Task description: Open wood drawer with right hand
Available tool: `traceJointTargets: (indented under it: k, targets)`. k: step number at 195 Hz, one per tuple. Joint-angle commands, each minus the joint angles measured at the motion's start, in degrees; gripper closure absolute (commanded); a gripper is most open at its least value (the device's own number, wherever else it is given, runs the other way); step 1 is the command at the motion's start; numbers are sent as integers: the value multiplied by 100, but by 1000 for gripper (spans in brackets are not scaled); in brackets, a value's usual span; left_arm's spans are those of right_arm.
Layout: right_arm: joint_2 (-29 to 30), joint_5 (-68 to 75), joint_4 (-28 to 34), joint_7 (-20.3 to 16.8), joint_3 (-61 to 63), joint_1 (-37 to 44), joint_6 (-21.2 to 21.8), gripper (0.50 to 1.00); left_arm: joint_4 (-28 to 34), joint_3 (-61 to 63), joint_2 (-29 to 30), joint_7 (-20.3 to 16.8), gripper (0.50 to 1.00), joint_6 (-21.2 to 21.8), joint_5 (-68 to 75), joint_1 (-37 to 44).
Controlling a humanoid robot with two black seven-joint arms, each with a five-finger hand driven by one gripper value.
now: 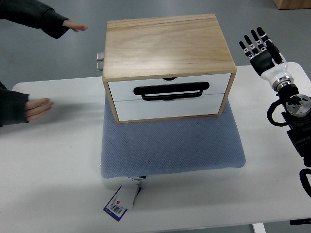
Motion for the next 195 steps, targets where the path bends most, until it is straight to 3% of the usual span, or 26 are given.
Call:
traceJointTargets:
  k: [1, 62, 95, 112, 148, 183, 193, 194, 195]
  targets:
    - [-2, 2, 0, 0, 1, 0, -8, 556, -8, 0, 0, 0, 500, 0, 0, -1]
    - [-107, -130, 35, -26, -219, 123, -87, 556, -43, 0, 0, 0, 500, 9, 0, -1]
    - [-371, -437, 132, -61, -439, 536, -166, 556, -60, 0, 0, 0, 500, 0, 0, -1]
    - [-898, -1255, 483, -184, -992, 1221, -227, 556, -175, 8, 0, 9, 500, 9, 0, -1]
    - [-1689, -2933, 1582, -861, -2161, 2250, -438, 556, -500, 8, 0, 0, 500, 9, 0, -1]
    - [-2524, -3795, 3137, -1863, -3435, 3374, -78, 556, -623, 17, 0, 9, 500, 9, 17, -36]
    - [-2524, -3795, 3138, -1863, -3436, 3375, -78, 556, -623, 17, 0, 9, 500, 9, 17, -36]
    - [-2681, -3795, 3434, -2150, -3958, 3836, 44, 556, -623, 17, 0, 9, 500, 9, 17, -80]
    - [-2682, -3795, 3437, -2153, -3963, 3840, 45, 556, -623, 17, 0, 9, 500, 9, 17, -80]
